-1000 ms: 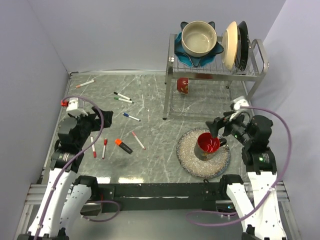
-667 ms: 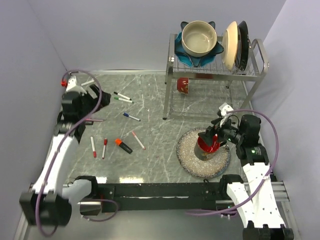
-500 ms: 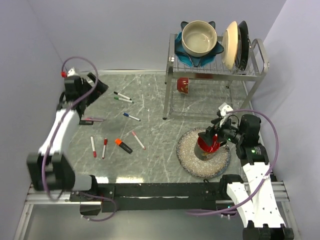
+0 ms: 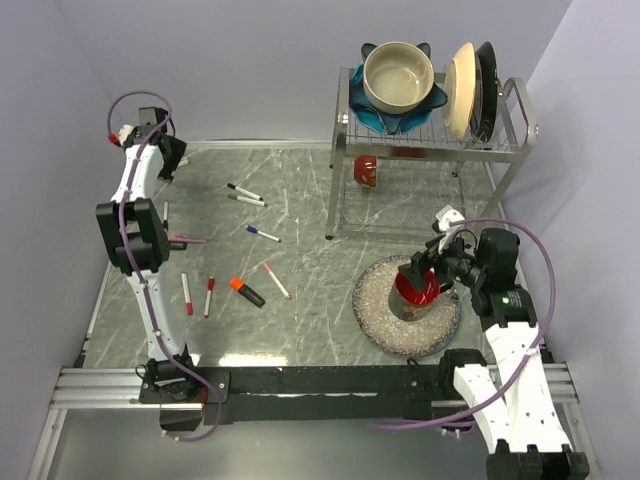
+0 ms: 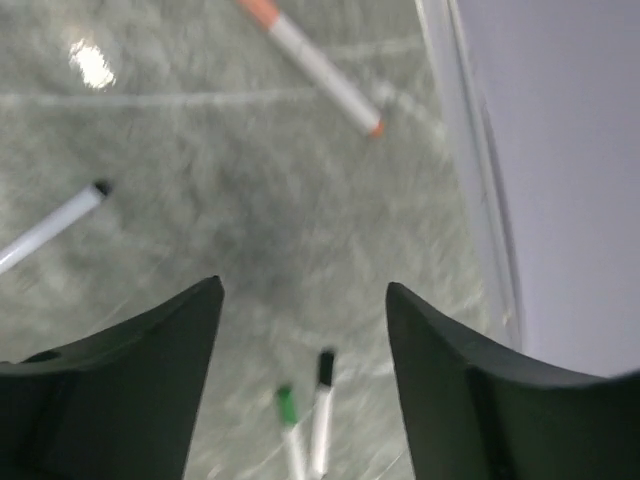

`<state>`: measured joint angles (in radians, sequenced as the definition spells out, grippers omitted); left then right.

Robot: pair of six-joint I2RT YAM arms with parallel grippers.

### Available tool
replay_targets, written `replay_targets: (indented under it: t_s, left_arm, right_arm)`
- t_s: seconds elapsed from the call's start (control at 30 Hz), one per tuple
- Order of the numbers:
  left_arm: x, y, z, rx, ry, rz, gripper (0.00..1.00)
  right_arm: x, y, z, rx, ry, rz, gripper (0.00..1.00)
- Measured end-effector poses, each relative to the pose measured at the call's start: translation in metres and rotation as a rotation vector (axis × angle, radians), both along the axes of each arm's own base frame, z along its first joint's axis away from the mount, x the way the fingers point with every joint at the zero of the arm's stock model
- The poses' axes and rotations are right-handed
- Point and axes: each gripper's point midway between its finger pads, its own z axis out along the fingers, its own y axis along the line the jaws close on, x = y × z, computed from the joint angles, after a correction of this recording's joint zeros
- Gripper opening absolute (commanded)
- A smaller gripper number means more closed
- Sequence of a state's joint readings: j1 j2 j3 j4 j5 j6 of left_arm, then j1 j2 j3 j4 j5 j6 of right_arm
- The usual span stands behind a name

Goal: Open the pen caps

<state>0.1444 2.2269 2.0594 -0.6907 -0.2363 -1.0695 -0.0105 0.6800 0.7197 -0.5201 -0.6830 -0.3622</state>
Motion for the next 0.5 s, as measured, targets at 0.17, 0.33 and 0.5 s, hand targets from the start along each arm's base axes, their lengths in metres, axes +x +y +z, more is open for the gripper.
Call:
replay_targets:
  t_s: [0.17, 0.33, 0.5]
  left_arm:
    - [0.026, 0.024, -0.015, -0.052, -0.038, 0.121, 0.55]
    - [0.040, 0.037, -0.038, -0.103, -0.063, 0.180, 0.44]
    - [0.061, 0.042, -0.049, -0.129, -0.111, 0.193, 0.42]
  right_arm:
    - [0.002, 0.000, -0.012, -0.009, 0.054, -0.003, 1.00]
    - [0.001, 0.002, -0.018, -0.014, 0.086, 0.007, 1.00]
    - [0.004, 0.002, -0.019, -0.018, 0.098, 0.003, 1.00]
